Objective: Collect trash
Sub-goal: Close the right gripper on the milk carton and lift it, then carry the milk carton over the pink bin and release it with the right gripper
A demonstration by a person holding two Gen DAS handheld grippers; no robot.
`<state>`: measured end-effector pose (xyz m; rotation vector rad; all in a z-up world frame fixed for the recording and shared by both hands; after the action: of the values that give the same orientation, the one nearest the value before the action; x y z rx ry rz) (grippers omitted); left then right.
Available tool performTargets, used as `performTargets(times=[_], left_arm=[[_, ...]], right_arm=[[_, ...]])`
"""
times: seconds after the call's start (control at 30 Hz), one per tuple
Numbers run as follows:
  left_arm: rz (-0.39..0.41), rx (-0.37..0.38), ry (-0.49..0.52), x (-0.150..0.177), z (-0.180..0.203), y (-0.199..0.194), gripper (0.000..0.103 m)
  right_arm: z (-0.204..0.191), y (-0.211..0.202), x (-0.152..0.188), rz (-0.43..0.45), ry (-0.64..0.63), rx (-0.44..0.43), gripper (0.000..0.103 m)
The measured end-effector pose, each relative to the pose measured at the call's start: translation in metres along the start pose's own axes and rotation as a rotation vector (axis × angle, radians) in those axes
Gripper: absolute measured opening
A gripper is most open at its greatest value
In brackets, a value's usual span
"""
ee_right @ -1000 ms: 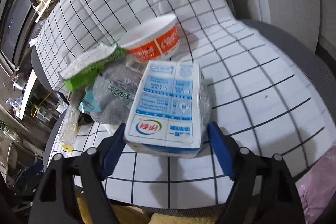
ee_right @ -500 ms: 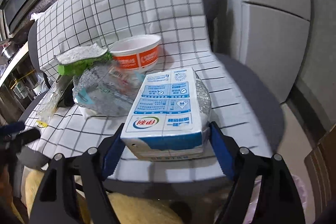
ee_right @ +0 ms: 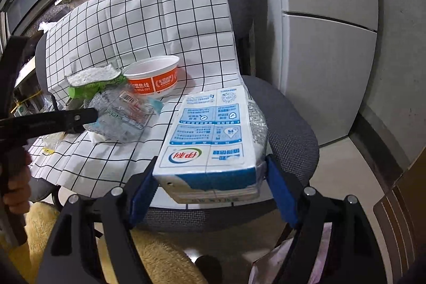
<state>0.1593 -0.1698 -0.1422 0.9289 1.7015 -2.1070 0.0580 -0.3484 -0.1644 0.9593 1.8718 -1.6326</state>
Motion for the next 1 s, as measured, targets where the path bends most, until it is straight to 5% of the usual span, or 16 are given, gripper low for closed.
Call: performTargets(times=[0.17, 0.33, 0.67, 1.0], left_arm=[[-0.033, -0.015, -0.004, -0.007, -0.002, 0.027, 0.042], [0.015, 0.002, 0.028, -0.009, 0.000, 0.021, 0.004], [0.153, 0.253, 0.154, 0.038, 0.044, -0.071, 0.001], [0.122, 0.434, 0.283, 0.070, 0.126, -0.084, 0.001]], right_arm=[[0.003, 0.000, 0.000, -0.003, 0.007, -0.008, 0.076], [0.002, -0.006, -0.001, 0.004, 0.016, -0.015, 0.076], [0.011, -0.054, 0.000, 0.056, 0.039, 0.078, 0.076], [0.074, -0.117, 0.048, 0.002, 0.128, 0.347, 0.076]])
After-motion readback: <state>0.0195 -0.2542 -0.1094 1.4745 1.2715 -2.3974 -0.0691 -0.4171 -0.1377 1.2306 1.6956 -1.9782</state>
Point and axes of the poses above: each gripper's, at about its wrist camera, not at the fingertips, and y roughly the way its jaws point, z to its right, x to its underside, the point moved 4 cm from there along y, roughly the way its jaws point, and after that the axes turned 2 degrees about -z, right-handed, at the moved point
